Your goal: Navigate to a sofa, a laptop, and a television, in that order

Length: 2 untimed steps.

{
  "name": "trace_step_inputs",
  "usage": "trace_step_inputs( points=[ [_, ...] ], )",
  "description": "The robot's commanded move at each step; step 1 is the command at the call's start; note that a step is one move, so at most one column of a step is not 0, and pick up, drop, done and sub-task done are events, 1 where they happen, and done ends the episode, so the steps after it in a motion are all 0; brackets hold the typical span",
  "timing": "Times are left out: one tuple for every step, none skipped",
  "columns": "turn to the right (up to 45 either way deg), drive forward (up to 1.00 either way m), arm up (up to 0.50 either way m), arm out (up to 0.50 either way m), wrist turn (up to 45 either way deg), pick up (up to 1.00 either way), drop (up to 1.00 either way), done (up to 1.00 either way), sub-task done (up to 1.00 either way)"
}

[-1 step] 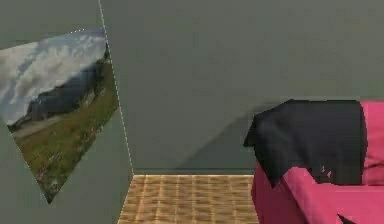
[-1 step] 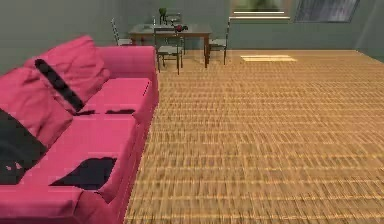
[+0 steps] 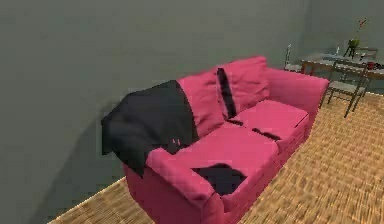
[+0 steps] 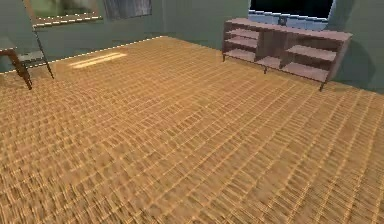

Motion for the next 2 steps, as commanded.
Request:
trace_step_inputs(
  points=[
    [45.0,0.0,0.0,0.0,0.0,0.0,0.0,0.0,0.0],
    [27.0,0.0,0.0,0.0,0.0,0.0,0.0,0.0,0.0]
  ],
)
